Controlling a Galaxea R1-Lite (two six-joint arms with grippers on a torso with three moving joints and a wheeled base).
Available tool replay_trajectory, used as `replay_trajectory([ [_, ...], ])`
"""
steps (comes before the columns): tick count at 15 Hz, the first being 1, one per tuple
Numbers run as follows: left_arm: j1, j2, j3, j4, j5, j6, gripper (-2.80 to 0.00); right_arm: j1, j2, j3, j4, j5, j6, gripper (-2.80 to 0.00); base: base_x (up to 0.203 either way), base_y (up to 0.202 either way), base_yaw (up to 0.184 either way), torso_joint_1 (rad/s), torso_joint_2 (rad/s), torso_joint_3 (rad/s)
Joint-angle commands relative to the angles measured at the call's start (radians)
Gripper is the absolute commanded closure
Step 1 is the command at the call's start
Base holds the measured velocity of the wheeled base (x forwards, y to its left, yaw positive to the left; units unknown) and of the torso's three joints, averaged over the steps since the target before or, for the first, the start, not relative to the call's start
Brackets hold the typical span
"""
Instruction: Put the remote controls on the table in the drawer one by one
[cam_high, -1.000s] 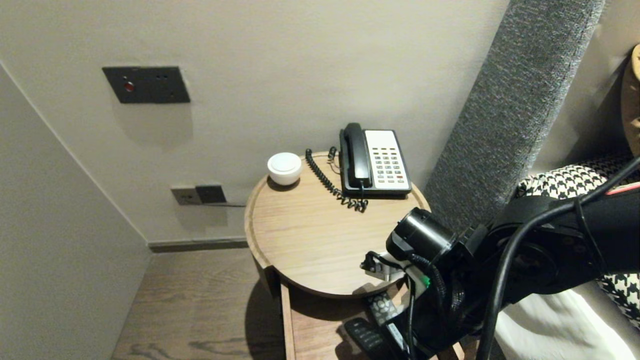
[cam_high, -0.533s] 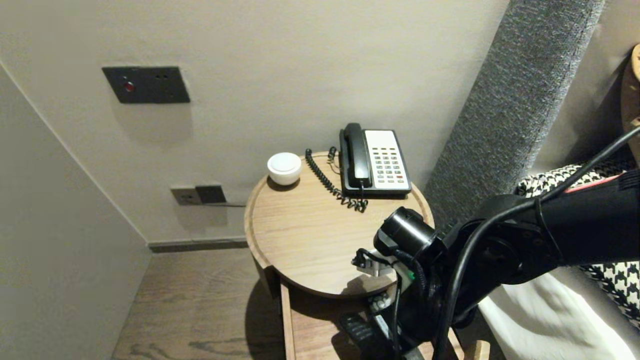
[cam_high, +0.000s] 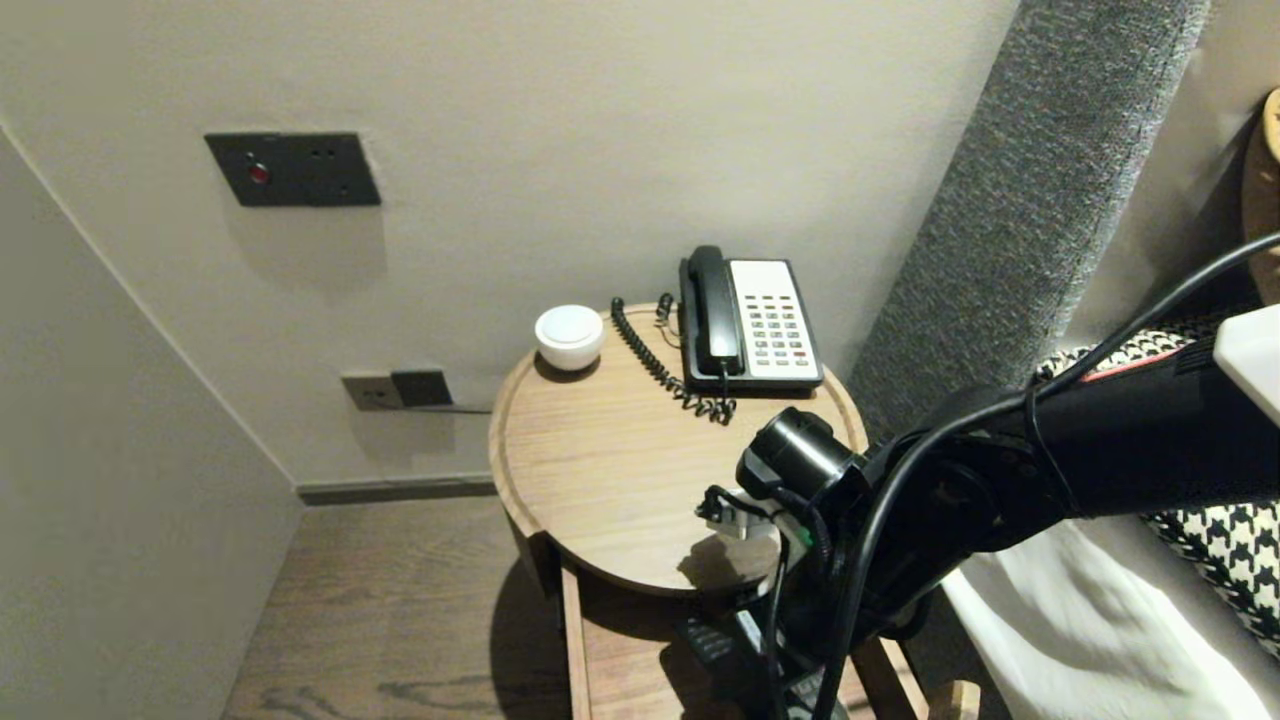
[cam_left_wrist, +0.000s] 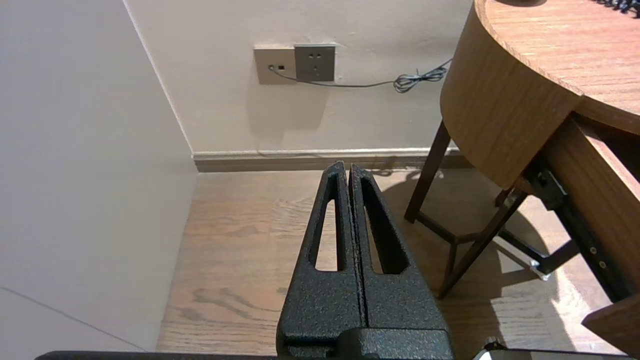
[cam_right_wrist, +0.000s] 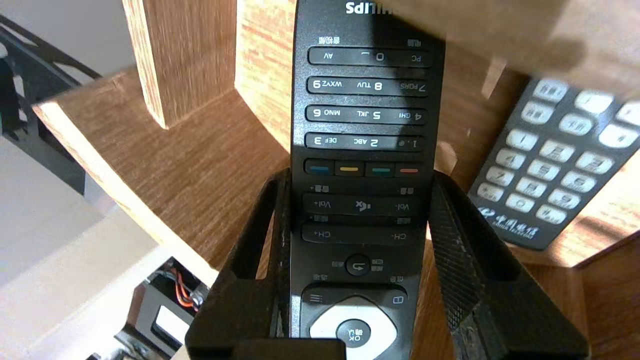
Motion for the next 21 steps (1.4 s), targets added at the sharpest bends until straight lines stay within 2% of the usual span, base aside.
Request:
replay_trajectory([
  [1,0.000,0.000,0.000,0.000,0.000,0.000,0.00,0.001,-0.013,0.018,-0.014,0.003,0.005,0.00,0.000,0.000,0.000,0.000,0.00,0.000],
  [4,0.000,0.000,0.000,0.000,0.000,0.000,0.00,0.001,-0.034,0.046,-0.058,0.001,0.011,0.00,0.000,0.000,0.000,0.000,0.00,0.000],
  [7,0.000,0.000,0.000,0.000,0.000,0.000,0.00,0.003,-0.062,0.107,-0.158,-0.004,0.019,0.00,0.000,0.000,0.000,0.000,0.00,0.000],
  [12,0.000,0.000,0.000,0.000,0.000,0.000,0.00,0.039,-0.053,0.166,-0.275,-0.078,0.016,0.00,0.000,0.000,0.000,0.000,0.00,0.000],
  [21,0.000,0.000,0.000,0.000,0.000,0.000,0.00,0.045,-0.002,0.148,-0.283,-0.082,0.011,0.00,0.000,0.000,0.000,0.000,0.00,0.000],
])
